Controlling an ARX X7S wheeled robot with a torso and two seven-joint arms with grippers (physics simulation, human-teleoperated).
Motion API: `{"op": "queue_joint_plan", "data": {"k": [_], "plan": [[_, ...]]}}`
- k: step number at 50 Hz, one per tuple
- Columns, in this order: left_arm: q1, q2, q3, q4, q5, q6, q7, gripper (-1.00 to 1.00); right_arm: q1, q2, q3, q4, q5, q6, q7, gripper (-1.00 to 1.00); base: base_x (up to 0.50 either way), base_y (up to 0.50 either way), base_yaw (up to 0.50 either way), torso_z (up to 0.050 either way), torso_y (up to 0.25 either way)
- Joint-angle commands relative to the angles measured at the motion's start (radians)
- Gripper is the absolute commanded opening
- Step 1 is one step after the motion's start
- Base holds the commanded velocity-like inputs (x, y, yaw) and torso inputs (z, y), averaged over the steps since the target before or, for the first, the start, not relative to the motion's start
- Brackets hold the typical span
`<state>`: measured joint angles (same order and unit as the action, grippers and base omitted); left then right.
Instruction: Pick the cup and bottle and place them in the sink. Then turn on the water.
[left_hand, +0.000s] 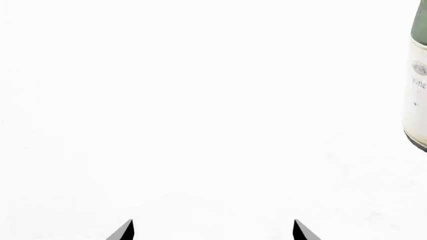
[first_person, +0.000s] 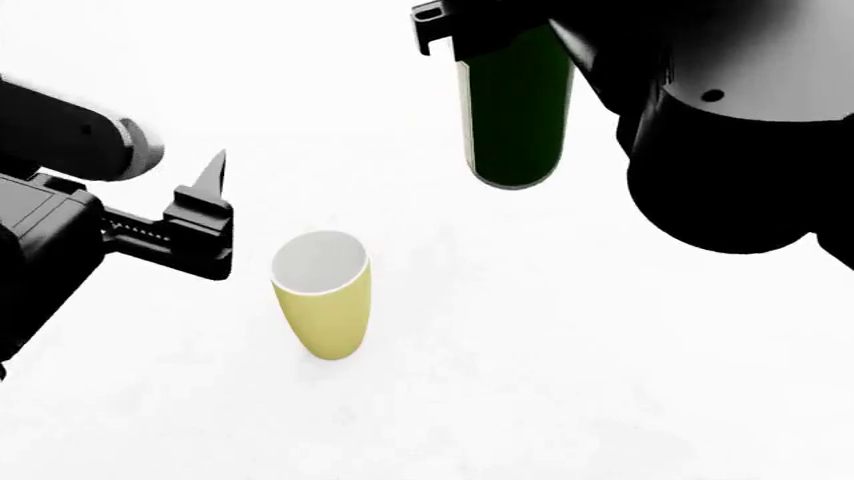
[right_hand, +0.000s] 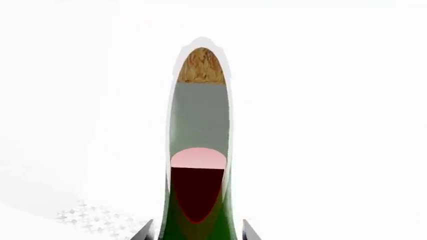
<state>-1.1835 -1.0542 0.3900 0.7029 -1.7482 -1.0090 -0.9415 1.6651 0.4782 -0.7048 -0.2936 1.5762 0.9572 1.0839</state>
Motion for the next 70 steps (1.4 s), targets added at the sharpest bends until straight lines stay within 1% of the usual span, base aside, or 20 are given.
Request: {"op": "queue_joint_plan", "data": {"k": [1,8,9,14,25,39,43,64,70], "plan": [[0.108,-0.045,-0.072,0.046,-0.06,0.105,0.043,1.0,0.011,0.023,0.014,-0.015,-0.011,0.016,0.015,-1.0,0.0,0.0,0.0,0.0,0.0],[0.203,-0.087,-0.121,0.081,-0.054,0.162,0.077,1.0,-0.001,0.035,0.016,-0.016,-0.016,0.009,0.014,-1.0,0.0,0.0,0.0,0.0,0.0],[0.248,-0.101,-0.141,0.091,-0.048,0.185,0.099,1.0,-0.006,0.037,0.015,-0.017,-0.02,0.007,0.014,-1.0,0.0,0.0,0.0,0.0,0.0],[0.353,-0.126,-0.178,0.114,-0.012,0.226,0.152,1.0,-0.013,0.037,0.012,-0.017,-0.027,0.002,0.013,-1.0,0.0,0.0,0.0,0.0,0.002],[0.458,-0.141,-0.2,0.137,0.032,0.25,0.214,1.0,-0.024,0.043,0.007,-0.017,-0.035,-0.003,0.007,-1.0,0.0,0.0,0.0,0.0,0.0],[0.541,-0.162,-0.228,0.154,0.042,0.277,0.261,1.0,-0.03,0.043,0.001,-0.01,-0.044,-0.01,-0.003,-1.0,0.0,0.0,0.0,0.0,0.001],[0.544,-0.161,-0.223,0.158,0.039,0.27,0.284,1.0,-0.036,0.043,-0.001,-0.007,-0.05,-0.015,-0.007,-1.0,0.0,0.0,0.0,0.0,0.003],[0.476,-0.14,-0.169,0.172,-0.027,0.209,0.297,1.0,-0.051,0.046,-0.007,-0.007,-0.058,-0.026,-0.012,-1.0,0.0,0.0,0.0,0.0,0.0],[0.48,-0.136,-0.164,0.174,-0.022,0.203,0.304,1.0,-0.057,0.05,-0.007,-0.009,-0.059,-0.029,-0.011,-1.0,0.0,0.0,0.0,0.0,0.002]]}}
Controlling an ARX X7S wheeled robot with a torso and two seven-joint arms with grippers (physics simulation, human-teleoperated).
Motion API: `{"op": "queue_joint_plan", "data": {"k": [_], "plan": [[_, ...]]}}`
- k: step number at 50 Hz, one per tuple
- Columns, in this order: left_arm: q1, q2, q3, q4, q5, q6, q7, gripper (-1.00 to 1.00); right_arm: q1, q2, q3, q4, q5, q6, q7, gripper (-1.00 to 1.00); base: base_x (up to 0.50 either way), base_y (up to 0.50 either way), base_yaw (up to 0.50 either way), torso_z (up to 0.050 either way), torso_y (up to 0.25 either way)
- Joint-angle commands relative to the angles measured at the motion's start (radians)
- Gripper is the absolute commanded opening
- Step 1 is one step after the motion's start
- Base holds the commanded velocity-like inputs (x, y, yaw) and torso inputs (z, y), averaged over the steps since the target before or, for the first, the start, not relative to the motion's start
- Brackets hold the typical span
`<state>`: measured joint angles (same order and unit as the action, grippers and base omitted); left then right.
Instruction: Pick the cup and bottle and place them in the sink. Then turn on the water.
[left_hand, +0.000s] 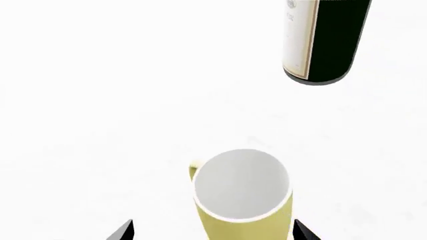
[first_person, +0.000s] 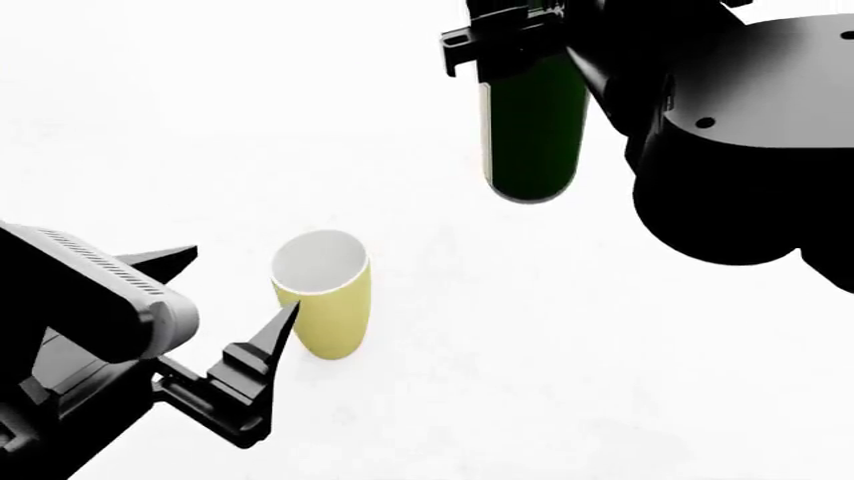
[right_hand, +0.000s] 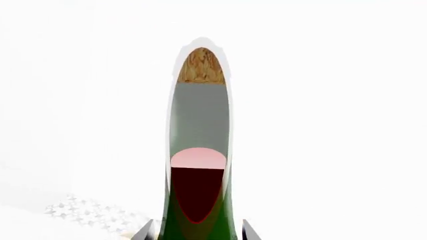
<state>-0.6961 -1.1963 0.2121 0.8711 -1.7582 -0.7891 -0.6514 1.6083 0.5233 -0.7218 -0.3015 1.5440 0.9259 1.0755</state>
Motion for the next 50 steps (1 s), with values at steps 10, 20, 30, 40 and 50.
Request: {"op": "queue_joint_plan", "data": {"k": [10,20,30,40,50], "plan": [[-0.016,0.026,0.031,0.005,0.002,-0.035,0.016,1.0,-0.006,0.006,0.007,-0.002,-0.03,-0.003,-0.003,-1.0,0.0,0.0,0.0,0.0,0.0],[0.115,0.066,0.035,0.02,0.156,-0.013,0.068,1.0,-0.01,0.011,0.007,-0.006,-0.031,-0.006,-0.003,-1.0,0.0,0.0,0.0,0.0,0.001],[0.096,0.104,0.064,-0.004,0.185,-0.035,0.069,1.0,-0.012,0.012,0.004,-0.006,-0.034,-0.009,-0.005,-1.0,0.0,0.0,0.0,0.0,0.001],[0.081,0.151,0.081,-0.034,0.22,-0.036,0.056,1.0,-0.017,0.018,0.006,-0.007,-0.035,-0.015,-0.006,-1.0,0.0,0.0,0.0,0.002,0.0],[0.083,0.183,0.098,-0.045,0.244,-0.035,0.063,1.0,-0.018,0.017,0.003,-0.003,-0.04,-0.018,-0.011,-1.0,0.0,0.0,0.0,0.0,0.001]]}}
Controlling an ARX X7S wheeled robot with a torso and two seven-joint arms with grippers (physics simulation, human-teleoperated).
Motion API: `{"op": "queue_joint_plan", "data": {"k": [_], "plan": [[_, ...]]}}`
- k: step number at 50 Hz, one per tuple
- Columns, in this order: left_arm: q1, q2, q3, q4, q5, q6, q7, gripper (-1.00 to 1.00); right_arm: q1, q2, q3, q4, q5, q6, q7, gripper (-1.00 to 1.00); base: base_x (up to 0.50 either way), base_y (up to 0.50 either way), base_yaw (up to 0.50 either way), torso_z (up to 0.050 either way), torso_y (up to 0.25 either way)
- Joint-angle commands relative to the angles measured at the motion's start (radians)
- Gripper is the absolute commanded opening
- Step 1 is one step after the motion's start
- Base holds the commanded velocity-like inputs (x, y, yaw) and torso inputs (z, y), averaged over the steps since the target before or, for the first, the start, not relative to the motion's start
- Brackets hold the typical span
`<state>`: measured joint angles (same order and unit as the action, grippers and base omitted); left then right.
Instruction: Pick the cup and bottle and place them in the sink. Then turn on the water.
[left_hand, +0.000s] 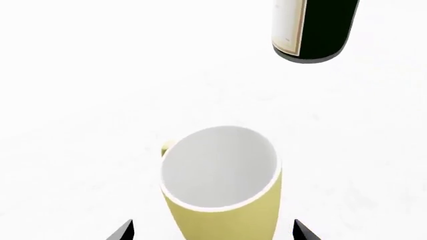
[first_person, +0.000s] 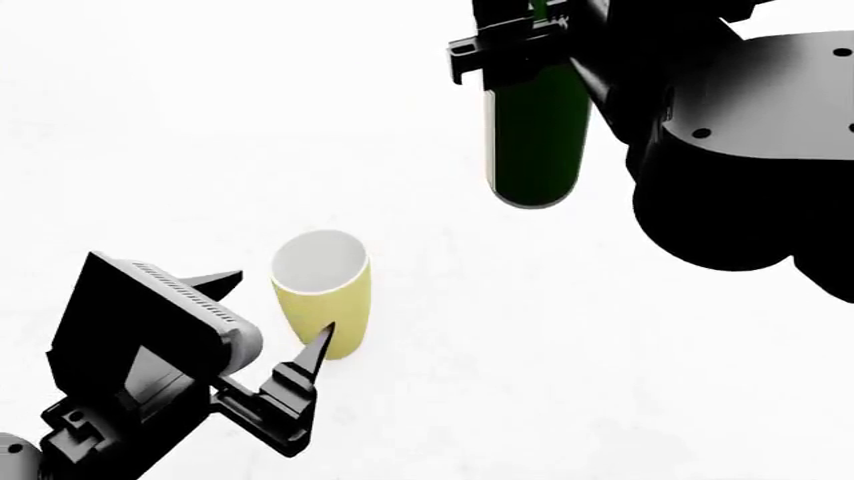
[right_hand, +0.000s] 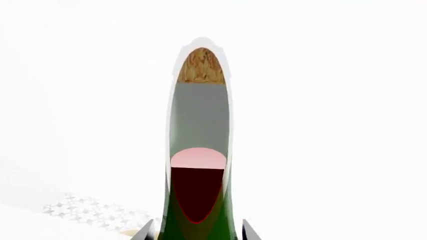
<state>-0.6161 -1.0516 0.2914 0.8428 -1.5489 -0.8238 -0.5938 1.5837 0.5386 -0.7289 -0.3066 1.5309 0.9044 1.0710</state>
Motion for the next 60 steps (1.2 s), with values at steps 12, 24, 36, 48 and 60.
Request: {"op": "queue_joint_plan", "data": {"k": [12,24,36,48,60], "plan": [[-0.003,0.074,0.053,-0.026,0.06,-0.017,0.016,1.0,0.001,0.004,0.007,-0.002,-0.03,0.001,-0.007,-1.0,0.0,0.0,0.0,0.0,0.001],[-0.003,0.109,0.07,-0.049,0.102,-0.013,0.02,1.0,-0.005,0.003,0.005,-0.004,-0.035,-0.007,-0.01,-1.0,0.0,0.0,0.0,0.0,0.001],[-0.084,0.158,0.097,-0.099,0.049,-0.046,-0.017,1.0,-0.007,0.007,0.006,-0.005,-0.034,-0.01,-0.011,-1.0,0.0,0.0,0.0,0.0,0.001],[-0.082,0.208,0.135,-0.132,0.098,-0.051,-0.008,1.0,-0.014,0.009,0.002,-0.005,-0.044,-0.017,-0.021,-1.0,0.0,0.0,0.0,0.001,0.001],[-0.065,0.239,0.154,-0.161,0.148,-0.036,0.003,-1.0,-0.02,0.014,-0.002,-0.012,-0.05,-0.019,-0.022,-1.0,0.0,0.0,0.0,0.0,0.0]]}}
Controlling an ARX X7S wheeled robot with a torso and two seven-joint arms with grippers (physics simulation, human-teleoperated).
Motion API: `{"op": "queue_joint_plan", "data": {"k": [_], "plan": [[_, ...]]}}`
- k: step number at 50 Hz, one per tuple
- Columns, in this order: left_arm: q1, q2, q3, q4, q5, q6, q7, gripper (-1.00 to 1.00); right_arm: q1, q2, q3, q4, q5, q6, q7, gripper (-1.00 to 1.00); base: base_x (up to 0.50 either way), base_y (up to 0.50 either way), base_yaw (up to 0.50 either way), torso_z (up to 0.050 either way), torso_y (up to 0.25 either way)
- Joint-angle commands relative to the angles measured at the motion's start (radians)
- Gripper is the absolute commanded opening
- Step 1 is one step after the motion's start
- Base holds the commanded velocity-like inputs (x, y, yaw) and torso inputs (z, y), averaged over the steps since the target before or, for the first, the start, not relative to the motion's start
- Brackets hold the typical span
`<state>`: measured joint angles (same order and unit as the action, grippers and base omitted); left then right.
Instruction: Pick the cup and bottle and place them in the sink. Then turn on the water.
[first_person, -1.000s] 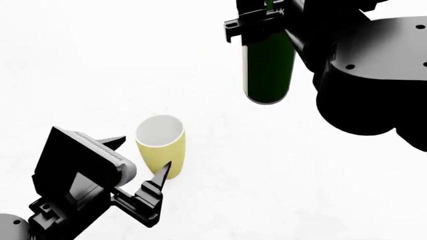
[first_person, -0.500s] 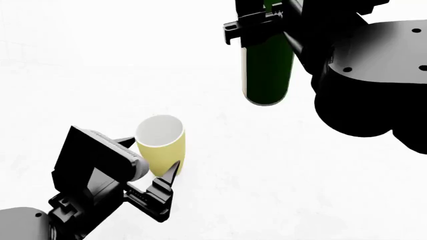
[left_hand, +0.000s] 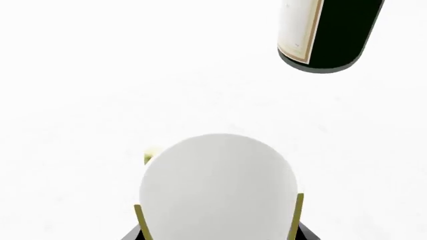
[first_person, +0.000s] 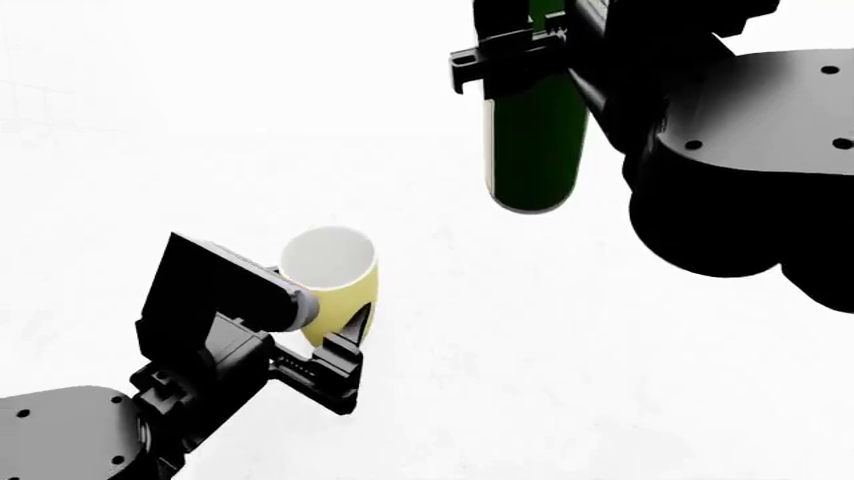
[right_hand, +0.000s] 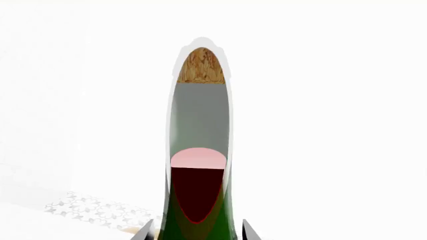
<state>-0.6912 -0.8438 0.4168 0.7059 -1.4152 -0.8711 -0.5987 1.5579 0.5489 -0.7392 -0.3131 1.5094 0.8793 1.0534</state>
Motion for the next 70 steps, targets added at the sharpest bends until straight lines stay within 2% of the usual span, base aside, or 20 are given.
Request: {"op": "queue_joint_plan", "data": {"k": [1,9,15,16,21,23,28,30,35,39,48,55,62,70], "plan": [[0.008,0.03,0.026,-0.023,0.01,0.011,0.004,-1.0,0.006,0.004,0.008,-0.006,-0.029,0.007,-0.005,-1.0,0.0,0.0,0.0,0.0,0.0],[0.015,0.003,-0.004,-0.011,-0.013,0.03,-0.014,-1.0,0.013,0.009,-0.014,-0.028,-0.076,0.011,-0.036,-1.0,0.0,0.0,0.0,0.0,0.0],[-0.019,-0.039,-0.047,0.016,-0.086,0.033,-0.065,-1.0,0.026,0.012,-0.025,-0.029,-0.078,0.034,0.002,-1.0,0.0,0.0,0.0,0.0,0.002],[-0.029,-0.047,-0.054,0.019,-0.1,0.033,-0.074,-1.0,-0.004,0.019,0.004,-0.049,-0.087,-0.015,-0.009,-1.0,0.0,0.0,0.0,0.0,0.0],[-0.109,-0.103,-0.089,0.036,-0.204,0.017,-0.14,-1.0,-0.016,0.028,0.039,-0.038,-0.015,-0.028,0.013,-1.0,0.0,0.0,0.0,0.002,0.002],[-0.173,-0.134,-0.104,0.042,-0.279,0.007,-0.183,-1.0,-0.03,0.03,0.065,-0.047,-0.007,-0.063,-0.032,-1.0,0.0,0.0,0.0,0.0,0.0],[-0.292,-0.173,-0.117,0.039,-0.387,-0.011,-0.249,-1.0,-0.015,0.036,0.051,-0.063,-0.026,-0.043,0.005,-1.0,0.0,0.0,0.0,0.0,0.0],[-0.356,-0.191,-0.112,0.036,-0.444,-0.028,-0.283,-1.0,-0.016,0.034,0.05,-0.059,-0.02,-0.044,-0.028,-1.0,0.0,0.0,0.0,0.0,0.005],[-0.449,-0.218,-0.109,0.02,-0.515,-0.046,-0.33,-1.0,-0.018,0.042,0.065,-0.053,0.011,-0.046,0.038,-1.0,0.0,0.0,0.0,0.0,0.0],[-0.474,-0.228,-0.112,0.011,-0.527,-0.049,-0.338,-1.0,-0.018,0.049,0.093,-0.052,0.038,-0.065,0.065,-1.0,0.0,0.0,0.0,0.0,0.003],[-0.515,-0.243,-0.105,0.007,-0.559,-0.06,-0.369,-1.0,0.03,0.059,0.064,-0.098,-0.013,-0.025,0.077,-1.0,0.0,0.0,0.0,0.001,0.0],[-0.593,-0.264,-0.089,-0.004,-0.618,-0.086,-0.407,-1.0,0.079,0.064,0.072,-0.083,0.07,0.013,0.12,-1.0,0.0,0.0,0.0,0.0,0.001],[-0.586,-0.265,-0.09,-0.002,-0.609,-0.085,-0.405,-1.0,0.1,0.072,0.067,-0.074,0.088,0.033,0.14,-1.0,-0.04,0.0,0.0,0.0,0.001],[-0.577,-0.275,-0.098,-0.002,-0.608,-0.08,-0.398,-1.0,0.095,0.083,0.067,-0.081,0.086,0.033,0.153,-1.0,-0.5,0.0,0.0,0.001,0.001]]}}
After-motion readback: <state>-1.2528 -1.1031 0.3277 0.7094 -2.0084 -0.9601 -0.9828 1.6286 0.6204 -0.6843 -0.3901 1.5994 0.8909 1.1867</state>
